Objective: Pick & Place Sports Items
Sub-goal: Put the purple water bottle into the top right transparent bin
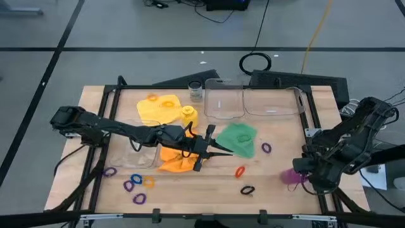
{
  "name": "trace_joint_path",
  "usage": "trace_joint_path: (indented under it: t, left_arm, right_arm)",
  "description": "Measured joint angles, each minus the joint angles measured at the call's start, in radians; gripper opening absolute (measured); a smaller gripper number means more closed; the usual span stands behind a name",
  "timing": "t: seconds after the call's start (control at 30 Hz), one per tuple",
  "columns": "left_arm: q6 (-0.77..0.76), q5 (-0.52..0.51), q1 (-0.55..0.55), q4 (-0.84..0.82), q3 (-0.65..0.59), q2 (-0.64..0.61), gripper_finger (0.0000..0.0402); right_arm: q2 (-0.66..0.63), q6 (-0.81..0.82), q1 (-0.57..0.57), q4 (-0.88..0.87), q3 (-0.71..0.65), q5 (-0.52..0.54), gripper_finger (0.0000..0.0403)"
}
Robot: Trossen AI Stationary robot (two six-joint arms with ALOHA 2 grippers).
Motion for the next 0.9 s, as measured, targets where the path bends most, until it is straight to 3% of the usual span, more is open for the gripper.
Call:
trace_joint_path:
  t: [0.23, 0.9]
  left_arm:
    - [0.000, 0.000, 0.000, 0.000, 0.000, 0.000, 0.0049]
    - [0.002, 0.000, 0.000, -0.002, 0.000, 0.000, 0.0049]
  right_arm:
    - [0.000, -0.004, 0.000, 0.005, -0.001, 0.000, 0.0243]
    - [0.000, -0.001, 0.000, -0.028, -0.001, -0.029, 0.0083]
